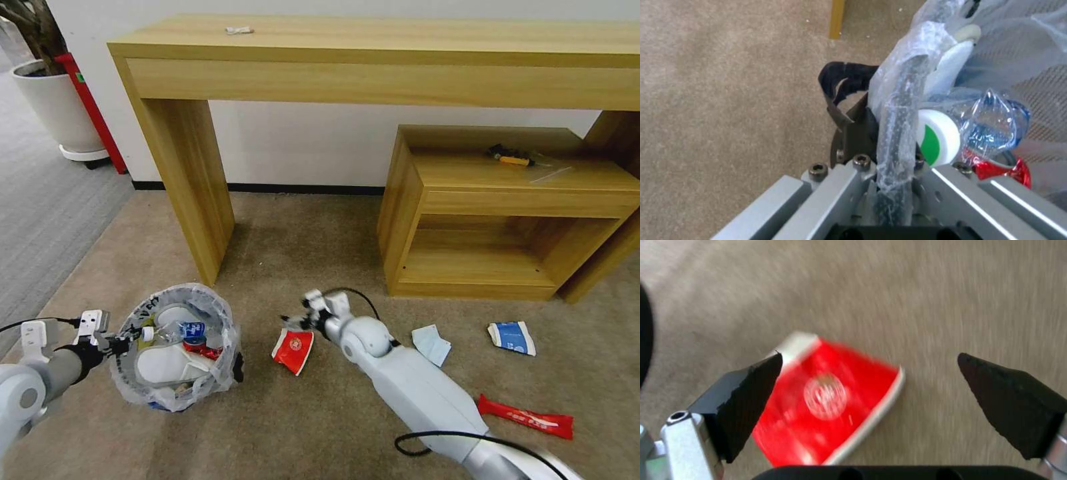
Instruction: Pick up the trash bin and place the garbage on the floor into it.
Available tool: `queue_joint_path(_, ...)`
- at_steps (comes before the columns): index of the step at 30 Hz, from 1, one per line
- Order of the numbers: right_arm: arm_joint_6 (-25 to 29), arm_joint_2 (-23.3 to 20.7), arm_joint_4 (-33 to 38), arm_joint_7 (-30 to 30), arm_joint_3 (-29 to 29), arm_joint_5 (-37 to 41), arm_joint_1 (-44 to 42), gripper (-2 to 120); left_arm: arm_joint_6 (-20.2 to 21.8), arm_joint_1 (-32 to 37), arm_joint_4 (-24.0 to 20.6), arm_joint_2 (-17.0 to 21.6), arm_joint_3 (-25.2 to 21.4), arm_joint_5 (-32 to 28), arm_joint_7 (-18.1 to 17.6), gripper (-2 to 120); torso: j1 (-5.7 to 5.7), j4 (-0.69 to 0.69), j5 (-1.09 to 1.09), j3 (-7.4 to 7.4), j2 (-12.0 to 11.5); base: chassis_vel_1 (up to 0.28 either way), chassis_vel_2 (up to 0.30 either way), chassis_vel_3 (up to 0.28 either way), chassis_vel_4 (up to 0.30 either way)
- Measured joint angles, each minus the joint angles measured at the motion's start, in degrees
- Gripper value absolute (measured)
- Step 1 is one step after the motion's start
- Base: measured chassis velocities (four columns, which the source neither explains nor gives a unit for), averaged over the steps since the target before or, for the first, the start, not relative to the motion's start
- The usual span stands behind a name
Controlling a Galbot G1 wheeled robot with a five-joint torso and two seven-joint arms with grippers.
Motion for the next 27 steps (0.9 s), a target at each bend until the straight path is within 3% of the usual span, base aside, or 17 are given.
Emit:
queue_joint_path(15, -3.6, 7.86, -14.02, 5.33, -0.76, 5.02, 2.67, 100, 0.0, 0.01, -0.61, 0.55, -1.53, -2.63, -2.12, 0, 0.0, 0.02, -0.02, 0.0, 0.0, 0.0, 0.0, 0.0, 0.0)
queue_joint_path(27, -0.73, 12.55, -20.95, 1.19, -1.02, 5.63, 4.12, 100, 0.0, 0.69, -1.88, 0.22, -1.4, -3.02, -2.96, 0, -0.01, 0.02, -0.02, 0.0, 0.0, 0.0, 0.0, 0.0, 0.0)
